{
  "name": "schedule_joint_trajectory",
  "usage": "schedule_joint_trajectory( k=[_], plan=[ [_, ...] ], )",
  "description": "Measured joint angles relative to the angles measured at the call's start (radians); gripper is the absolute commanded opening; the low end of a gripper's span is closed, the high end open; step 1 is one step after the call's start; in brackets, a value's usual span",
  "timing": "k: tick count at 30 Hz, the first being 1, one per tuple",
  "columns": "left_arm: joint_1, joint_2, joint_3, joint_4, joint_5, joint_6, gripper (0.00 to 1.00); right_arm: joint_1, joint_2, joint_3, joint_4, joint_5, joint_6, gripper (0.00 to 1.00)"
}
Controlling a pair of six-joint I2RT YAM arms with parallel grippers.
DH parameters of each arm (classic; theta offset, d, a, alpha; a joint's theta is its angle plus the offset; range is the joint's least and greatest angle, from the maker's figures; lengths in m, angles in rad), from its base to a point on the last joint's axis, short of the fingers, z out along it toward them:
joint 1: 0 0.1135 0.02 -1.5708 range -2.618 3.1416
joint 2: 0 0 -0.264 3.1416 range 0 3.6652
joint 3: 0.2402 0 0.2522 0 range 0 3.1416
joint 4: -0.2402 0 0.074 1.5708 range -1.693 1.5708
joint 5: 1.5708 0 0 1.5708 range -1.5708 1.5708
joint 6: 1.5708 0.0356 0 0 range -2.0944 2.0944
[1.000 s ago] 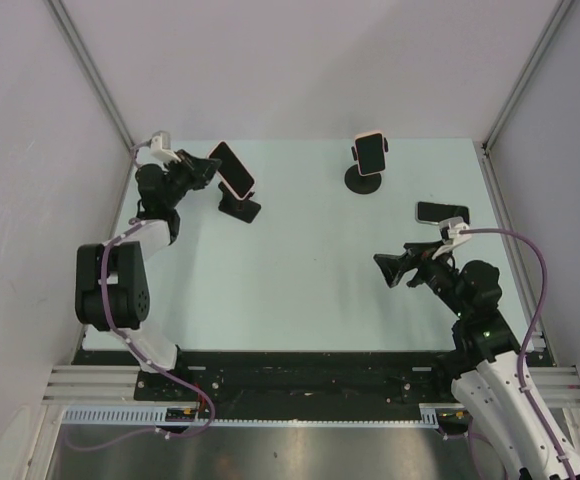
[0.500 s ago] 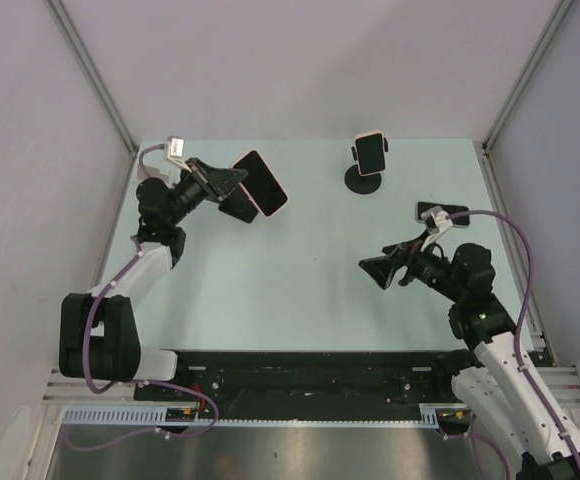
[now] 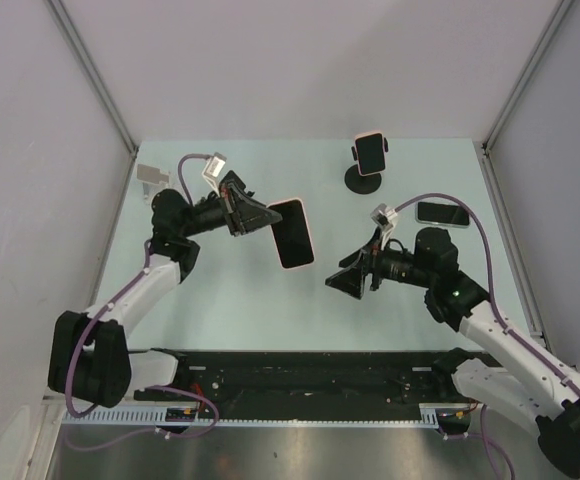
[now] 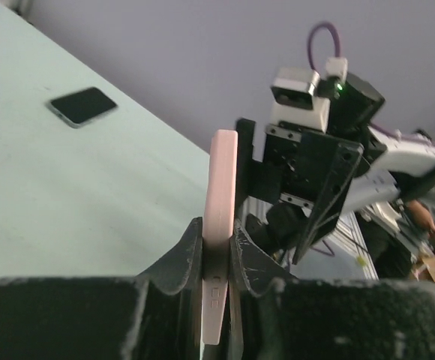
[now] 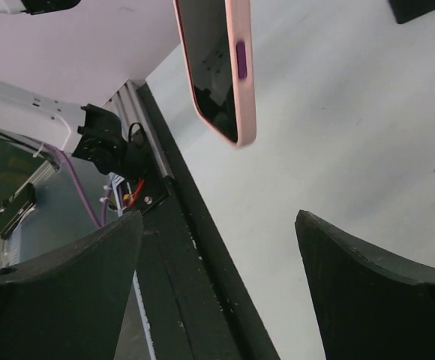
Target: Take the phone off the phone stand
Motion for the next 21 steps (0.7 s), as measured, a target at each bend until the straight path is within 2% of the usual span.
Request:
schedule_joint_trajectory(
  k=[8, 18, 21],
  plan=[
    [-0.068, -0.095, -0.047, -0.006, 0.103, 0.008, 0.0, 0.099, 0.119, 0.085, 0.063, -0.023, -0.017, 0.82],
    [-0.087, -0.154, -0.062, -0.009, 0.167, 0.033, 0.0, 0.147, 0.229, 0.164, 0.144, -0.089, 0.0, 0.56],
    [-0.087, -0.154, -0.073, -0.019, 0.169, 0.035, 0.0, 0.161, 0.232, 0.177, 0.153, -0.106, 0.002, 0.51]
  ],
)
